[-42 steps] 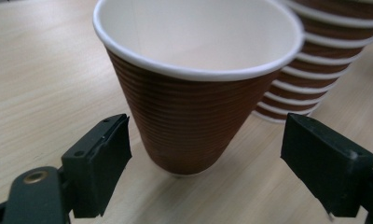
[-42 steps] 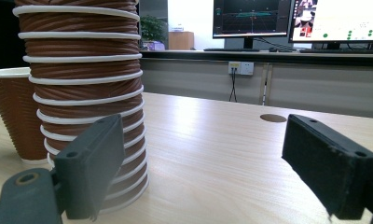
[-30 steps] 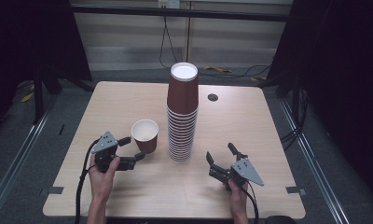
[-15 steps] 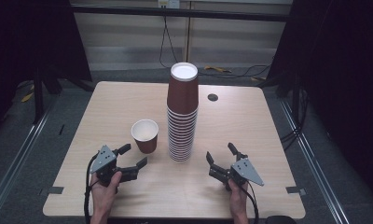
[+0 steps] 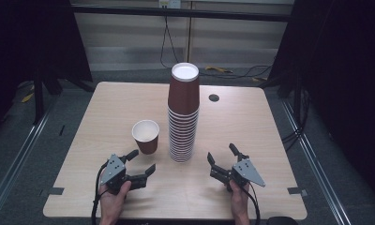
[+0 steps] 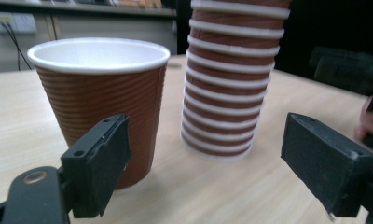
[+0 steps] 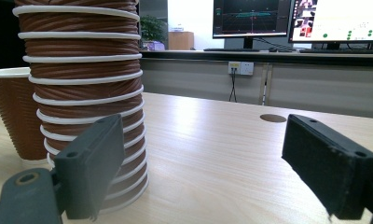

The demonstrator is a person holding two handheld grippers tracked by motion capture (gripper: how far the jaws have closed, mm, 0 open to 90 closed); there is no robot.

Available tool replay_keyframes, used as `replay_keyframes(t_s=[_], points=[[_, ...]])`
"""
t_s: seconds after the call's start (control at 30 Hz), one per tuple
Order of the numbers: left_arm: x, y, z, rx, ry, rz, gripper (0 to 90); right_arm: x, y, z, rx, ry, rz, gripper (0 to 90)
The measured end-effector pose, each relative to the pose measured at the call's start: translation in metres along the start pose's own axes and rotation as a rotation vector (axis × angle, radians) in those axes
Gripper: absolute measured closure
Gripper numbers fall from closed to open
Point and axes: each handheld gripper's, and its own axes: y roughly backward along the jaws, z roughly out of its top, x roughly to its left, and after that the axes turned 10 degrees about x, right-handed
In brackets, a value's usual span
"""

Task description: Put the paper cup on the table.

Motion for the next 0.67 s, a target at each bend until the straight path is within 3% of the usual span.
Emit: replay_keyframes(t_s=[0.1, 0.13, 0.4, 0.5, 0.67], points=[[-0.005, -0.003, -0.005, -0.008, 0.015, 0.008, 15.4, 0.0, 0.0, 0.0, 0.0, 0.0, 0.0, 12.9], [-0.005, -0.004, -0.007, -0.007, 0.012, -0.007, 15.4, 0.0, 0.0, 0.0, 0.0, 0.0, 0.0, 12.9], [-0.015, -0.003, -0.011, -0.074, -0.075, 0.046, 15.5, 0.0, 0.0, 0.0, 0.0, 0.0, -0.001, 12.9], [-0.017, 0.001, -0.013, -0.121, -0.084, 0.071, 15.3, 0.0, 0.0, 0.0, 0.002, -0.001, -0.009, 13.0], [-0.017, 0.0, -0.013, -0.111, -0.086, 0.065, 15.2, 0.0, 0.0, 0.0, 0.002, -0.001, -0.009, 12.8]])
